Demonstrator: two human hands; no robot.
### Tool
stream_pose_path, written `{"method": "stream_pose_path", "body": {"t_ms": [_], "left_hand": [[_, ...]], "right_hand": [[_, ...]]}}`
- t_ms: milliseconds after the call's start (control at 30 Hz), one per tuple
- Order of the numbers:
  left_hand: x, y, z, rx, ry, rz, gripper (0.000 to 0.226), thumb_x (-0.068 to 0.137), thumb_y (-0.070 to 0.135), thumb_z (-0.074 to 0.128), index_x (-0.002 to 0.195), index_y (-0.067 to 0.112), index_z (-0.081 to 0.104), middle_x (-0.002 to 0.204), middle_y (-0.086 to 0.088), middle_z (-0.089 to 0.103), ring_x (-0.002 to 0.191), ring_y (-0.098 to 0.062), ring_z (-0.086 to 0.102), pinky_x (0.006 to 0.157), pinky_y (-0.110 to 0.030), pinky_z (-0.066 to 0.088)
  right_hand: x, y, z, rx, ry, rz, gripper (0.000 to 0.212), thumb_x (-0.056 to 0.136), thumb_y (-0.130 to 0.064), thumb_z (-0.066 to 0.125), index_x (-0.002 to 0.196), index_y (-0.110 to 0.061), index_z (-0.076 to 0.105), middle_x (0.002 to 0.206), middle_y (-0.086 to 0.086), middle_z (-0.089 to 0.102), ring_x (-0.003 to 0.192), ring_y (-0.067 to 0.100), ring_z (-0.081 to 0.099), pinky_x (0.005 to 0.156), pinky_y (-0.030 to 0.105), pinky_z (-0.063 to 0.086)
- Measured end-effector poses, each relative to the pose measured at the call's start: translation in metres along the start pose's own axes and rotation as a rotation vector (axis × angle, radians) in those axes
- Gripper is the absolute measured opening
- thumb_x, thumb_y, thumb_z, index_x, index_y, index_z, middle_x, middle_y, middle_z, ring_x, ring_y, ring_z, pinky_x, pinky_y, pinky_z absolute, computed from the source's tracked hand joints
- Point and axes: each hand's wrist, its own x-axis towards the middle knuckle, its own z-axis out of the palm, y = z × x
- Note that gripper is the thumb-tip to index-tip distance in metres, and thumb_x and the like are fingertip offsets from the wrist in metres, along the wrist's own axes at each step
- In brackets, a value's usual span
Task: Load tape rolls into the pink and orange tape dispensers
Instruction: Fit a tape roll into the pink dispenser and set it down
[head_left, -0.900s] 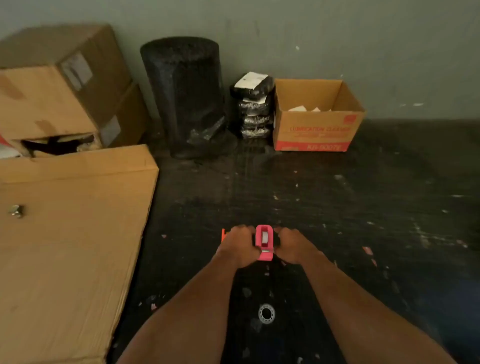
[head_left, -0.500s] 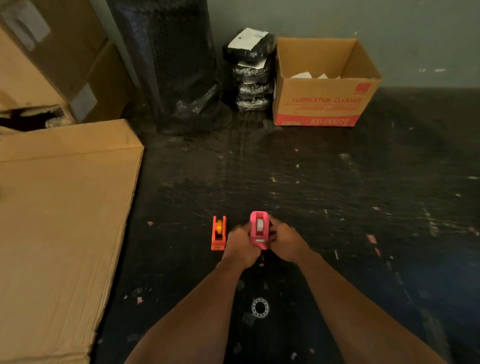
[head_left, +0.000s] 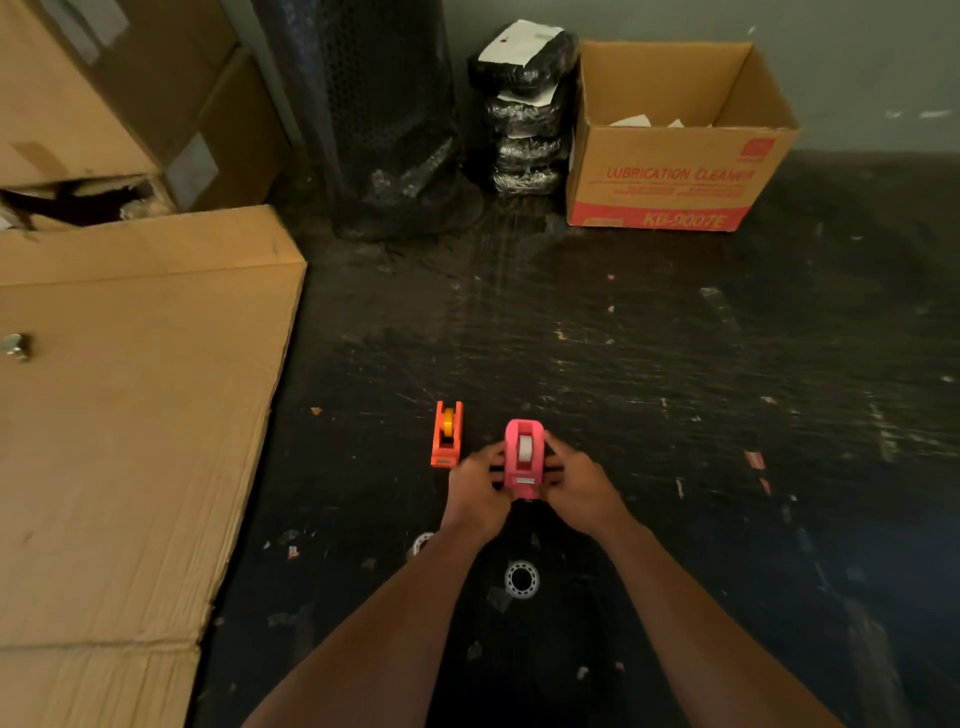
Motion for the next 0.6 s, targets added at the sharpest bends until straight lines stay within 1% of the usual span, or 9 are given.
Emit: {"method": "stream_pose_path", "body": {"t_ms": [67, 133, 167, 233, 300, 400, 467, 533, 600], "left_hand": [[-0.005, -0.004, 0.0, 0.002, -0.002, 0.013, 0.063, 0.087, -0.01, 0.07, 0.144, 0.015, 0.058, 0.129, -0.003, 0.072, 0.103, -0.003, 0.064, 0.072, 0.0, 0.048], [-0.012, -0.008, 0.001, 0.009, -0.01, 0.012, 0.063, 0.088, -0.01, 0.069, 0.144, 0.016, 0.058, 0.129, -0.002, 0.072, 0.103, -0.002, 0.064, 0.08, -0.006, 0.051], [-0.015, -0.01, 0.001, 0.014, -0.014, 0.014, 0.064, 0.088, -0.009, 0.069, 0.145, 0.017, 0.058, 0.128, -0.001, 0.072, 0.104, -0.001, 0.064, 0.084, -0.01, 0.052], [-0.02, -0.014, 0.002, 0.016, -0.028, 0.018, 0.063, 0.089, -0.007, 0.07, 0.145, 0.018, 0.057, 0.128, 0.0, 0.072, 0.103, 0.0, 0.064, 0.083, -0.009, 0.051], [-0.024, -0.017, 0.002, 0.015, -0.031, 0.03, 0.062, 0.089, -0.005, 0.071, 0.145, 0.018, 0.057, 0.128, 0.0, 0.072, 0.103, 0.0, 0.063, 0.08, -0.007, 0.049], [-0.025, -0.018, 0.002, -0.011, -0.035, 0.025, 0.062, 0.088, -0.002, 0.074, 0.144, 0.018, 0.057, 0.131, -0.001, 0.071, 0.111, -0.005, 0.065, 0.091, -0.015, 0.05], [-0.024, -0.017, 0.002, -0.022, -0.027, 0.019, 0.062, 0.087, -0.002, 0.075, 0.142, 0.018, 0.059, 0.132, -0.001, 0.07, 0.114, -0.007, 0.065, 0.094, -0.018, 0.051], [-0.022, -0.017, 0.002, -0.042, -0.018, 0.018, 0.06, 0.086, -0.003, 0.076, 0.14, 0.017, 0.06, 0.132, -0.001, 0.07, 0.116, -0.009, 0.065, 0.096, -0.02, 0.051], [-0.022, -0.016, 0.002, -0.051, -0.021, 0.02, 0.062, 0.087, -0.003, 0.074, 0.143, 0.017, 0.057, 0.133, -0.001, 0.069, 0.121, -0.011, 0.065, 0.099, -0.022, 0.051]], "right_hand": [[-0.009, 0.003, 0.005, -0.001, 0.019, 0.005, 0.074, 0.091, -0.005, 0.074, 0.156, -0.028, 0.046, 0.134, -0.004, 0.072, 0.118, 0.005, 0.066, 0.107, 0.028, 0.05], [-0.018, 0.005, 0.01, 0.019, 0.042, 0.005, 0.071, 0.093, -0.007, 0.073, 0.155, -0.028, 0.047, 0.133, -0.005, 0.072, 0.115, 0.003, 0.066, 0.103, 0.023, 0.05], [-0.023, 0.005, 0.012, 0.022, 0.049, 0.007, 0.068, 0.093, -0.008, 0.073, 0.153, -0.029, 0.049, 0.131, -0.006, 0.073, 0.114, 0.002, 0.066, 0.103, 0.024, 0.05], [-0.029, 0.006, 0.016, 0.025, 0.067, 0.012, 0.064, 0.093, -0.013, 0.074, 0.15, -0.033, 0.053, 0.126, -0.009, 0.075, 0.114, 0.002, 0.068, 0.109, 0.034, 0.053], [-0.033, 0.009, 0.021, 0.032, 0.06, 0.027, 0.065, 0.091, -0.012, 0.074, 0.149, -0.033, 0.054, 0.123, -0.009, 0.077, 0.113, 0.003, 0.07, 0.109, 0.037, 0.054], [-0.037, 0.012, 0.024, 0.045, 0.051, 0.061, 0.058, 0.094, -0.001, 0.065, 0.146, -0.027, 0.058, 0.121, -0.006, 0.077, 0.109, 0.005, 0.072, 0.103, 0.033, 0.057], [-0.04, 0.009, 0.022, 0.034, 0.055, 0.062, 0.054, 0.095, 0.001, 0.062, 0.142, -0.025, 0.062, 0.12, -0.004, 0.077, 0.108, 0.006, 0.072, 0.101, 0.03, 0.057], [-0.04, 0.005, 0.019, 0.059, 0.061, 0.053, 0.054, 0.094, 0.0, 0.064, 0.142, -0.025, 0.061, 0.12, -0.004, 0.077, 0.11, 0.007, 0.072, 0.106, 0.036, 0.056], [-0.038, 0.001, 0.018, 0.064, 0.087, 0.028, 0.058, 0.092, -0.004, 0.068, 0.145, -0.026, 0.057, 0.122, -0.004, 0.076, 0.112, 0.008, 0.071, 0.107, 0.038, 0.055]]}}
